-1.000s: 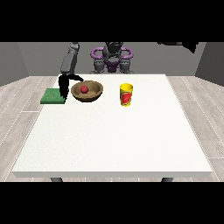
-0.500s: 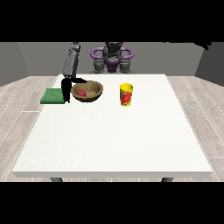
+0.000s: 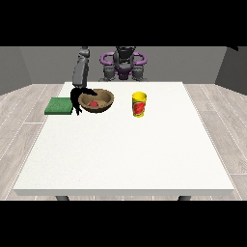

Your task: Pick the cup and pour the ball into the bowl, then pick the bowl and place it on the pad

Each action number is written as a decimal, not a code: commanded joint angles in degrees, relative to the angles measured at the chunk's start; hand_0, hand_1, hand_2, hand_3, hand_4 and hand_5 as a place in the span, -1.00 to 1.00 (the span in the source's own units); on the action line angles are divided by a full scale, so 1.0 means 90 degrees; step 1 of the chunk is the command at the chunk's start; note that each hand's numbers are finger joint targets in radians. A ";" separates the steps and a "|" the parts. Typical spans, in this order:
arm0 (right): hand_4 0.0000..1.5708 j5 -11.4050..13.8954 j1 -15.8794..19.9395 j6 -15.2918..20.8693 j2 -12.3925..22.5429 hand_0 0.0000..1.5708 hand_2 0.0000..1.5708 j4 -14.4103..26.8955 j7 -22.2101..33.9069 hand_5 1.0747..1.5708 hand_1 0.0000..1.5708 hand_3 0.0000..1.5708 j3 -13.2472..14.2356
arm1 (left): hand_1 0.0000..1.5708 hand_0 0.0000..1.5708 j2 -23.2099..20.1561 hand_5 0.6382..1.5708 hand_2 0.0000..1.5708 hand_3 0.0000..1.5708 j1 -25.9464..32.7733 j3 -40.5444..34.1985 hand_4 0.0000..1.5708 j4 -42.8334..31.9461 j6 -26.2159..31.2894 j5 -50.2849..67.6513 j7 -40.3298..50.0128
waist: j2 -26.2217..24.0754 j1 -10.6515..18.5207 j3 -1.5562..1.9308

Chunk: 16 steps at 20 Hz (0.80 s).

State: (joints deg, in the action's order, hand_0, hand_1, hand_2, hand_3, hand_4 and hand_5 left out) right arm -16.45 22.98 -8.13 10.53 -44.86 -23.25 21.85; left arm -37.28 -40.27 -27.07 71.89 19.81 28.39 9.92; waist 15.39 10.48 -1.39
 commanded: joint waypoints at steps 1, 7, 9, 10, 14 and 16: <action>0.29 0.0200 0.0067 0.0701 -0.0142 1.00 1.00 0.0628 0.0256 0.43 1.00 1.00 0.0029 | -1.00 -1.00 -0.0067 0.90 -1.00 -1.00 -0.0217 -0.0071 -0.62 0.0148 -0.0022 0.0125 -0.0044 | 0.0582 0.0248 0.0162; 0.37 0.0283 -0.0177 0.0973 0.0182 1.00 1.00 0.0161 0.0681 0.65 1.00 1.00 -0.0009 | -1.00 -1.00 -0.0190 1.00 -1.00 -1.00 -0.0119 -0.0191 -0.21 -0.0102 0.0245 0.0323 -0.0017 | 0.0464 0.0319 0.0146; 0.36 0.0160 -0.0197 0.0905 0.0345 1.00 1.00 0.0058 0.0873 0.69 1.00 1.00 0.0056 | -1.00 -1.00 -0.0344 1.00 -1.00 -1.00 -0.0106 -0.0273 -0.15 -0.0177 0.0295 0.0340 0.0003 | 0.0400 0.0279 0.0147; 0.36 0.0271 -0.0319 0.0991 0.0377 1.00 1.00 -0.0152 0.0963 0.66 1.00 1.00 -0.0069 | -1.00 -1.00 -0.0332 1.00 -1.00 -1.00 -0.0010 -0.0286 -0.13 -0.0328 0.0326 0.0289 -0.0066 | 0.0281 0.0161 0.0141; 0.33 0.0403 -0.0050 0.1465 0.0668 1.00 1.00 -0.0610 0.2062 0.85 1.00 1.00 -0.0315 | -1.00 -1.00 -0.0302 1.00 -1.00 -1.00 0.0192 -0.0254 -0.07 -0.0676 0.0344 0.0130 -0.0175 | -0.0112 0.0045 0.0137; 0.32 0.0402 0.0052 0.1510 0.0713 1.00 1.00 -0.0743 0.2718 0.86 1.00 1.00 -0.0482 | -1.00 -1.00 -0.0428 1.00 -1.00 -1.00 0.0254 -0.0305 -0.08 -0.0910 0.0337 0.0142 -0.0044 | -0.0560 -0.0163 0.0143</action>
State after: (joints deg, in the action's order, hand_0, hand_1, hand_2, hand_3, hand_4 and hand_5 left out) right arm -15.15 21.91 2.20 13.32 -51.49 -9.27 19.33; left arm -40.14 -39.32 -29.42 66.76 22.33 29.96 9.03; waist 13.87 10.69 -0.50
